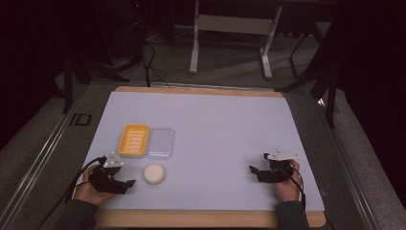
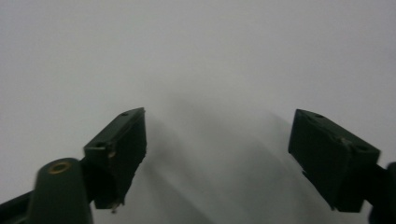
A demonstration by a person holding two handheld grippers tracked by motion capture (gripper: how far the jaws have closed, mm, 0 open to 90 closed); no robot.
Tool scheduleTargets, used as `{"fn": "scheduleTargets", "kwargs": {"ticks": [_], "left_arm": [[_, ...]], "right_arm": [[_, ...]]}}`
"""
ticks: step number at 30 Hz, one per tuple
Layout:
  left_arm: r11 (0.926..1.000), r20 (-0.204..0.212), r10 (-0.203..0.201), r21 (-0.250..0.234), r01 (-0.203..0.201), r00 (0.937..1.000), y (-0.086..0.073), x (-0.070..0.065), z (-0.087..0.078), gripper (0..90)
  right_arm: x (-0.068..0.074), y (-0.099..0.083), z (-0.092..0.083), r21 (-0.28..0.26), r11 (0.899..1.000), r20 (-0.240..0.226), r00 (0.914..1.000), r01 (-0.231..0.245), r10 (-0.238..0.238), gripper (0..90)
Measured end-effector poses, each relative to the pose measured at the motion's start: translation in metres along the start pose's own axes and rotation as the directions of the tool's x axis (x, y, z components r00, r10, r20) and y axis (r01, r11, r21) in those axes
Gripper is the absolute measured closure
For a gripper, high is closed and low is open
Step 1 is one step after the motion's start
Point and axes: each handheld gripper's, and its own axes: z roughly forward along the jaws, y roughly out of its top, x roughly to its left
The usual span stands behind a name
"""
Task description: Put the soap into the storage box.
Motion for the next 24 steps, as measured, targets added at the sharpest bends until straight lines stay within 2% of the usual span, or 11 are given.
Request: {"fn": "scheduleTargets", "kwargs": {"ticks": [3, 5, 6, 10, 16, 24], "left_arm": [[1.0000, -0.001, 0.007, -0.004, -0.007, 1.0000, 0.001, 0.000, -0.002, 30.5], [1.0000, -0.003, 0.009, -0.002, -0.009, 1.0000, 0.001, 0.000, -0.002, 30.4], [0.9998, 0.003, 0.003, -0.019, -0.003, 1.0000, 0.000, 0.001, -0.005, 30.4], [0.9996, 0.006, 0.002, -0.030, -0.001, 1.0000, -0.001, 0.001, -0.010, 31.9], [0.9998, 0.022, 0.019, 0.003, -0.019, 0.9996, 0.001, -0.002, -0.009, 32.0], [0.9996, 0.034, 0.029, -0.001, -0.029, 0.9990, 0.004, -0.006, -0.008, 32.5]], "right_arm": [[-0.001, -0.001, -0.002, -0.021, 1.000, -0.010, 0.9999, -0.004, 0.004, 19.3], [-0.001, -0.001, -0.002, -0.025, 1.000, -0.007, 1.0000, -0.003, 0.003, 19.3], [-0.001, -0.001, -0.003, -0.028, 1.000, -0.009, 1.0000, -0.004, 0.004, 19.3], [-0.002, -0.002, -0.003, -0.039, 0.999, -0.037, 0.9993, -0.008, 0.006, 19.2], [0.000, -0.002, -0.002, -0.028, 1.000, -0.037, 0.9992, 0.014, -0.015, 18.4], [0.002, -0.003, -0.004, -0.051, 0.998, -0.048, 0.9977, 0.047, -0.049, 17.4]]}}
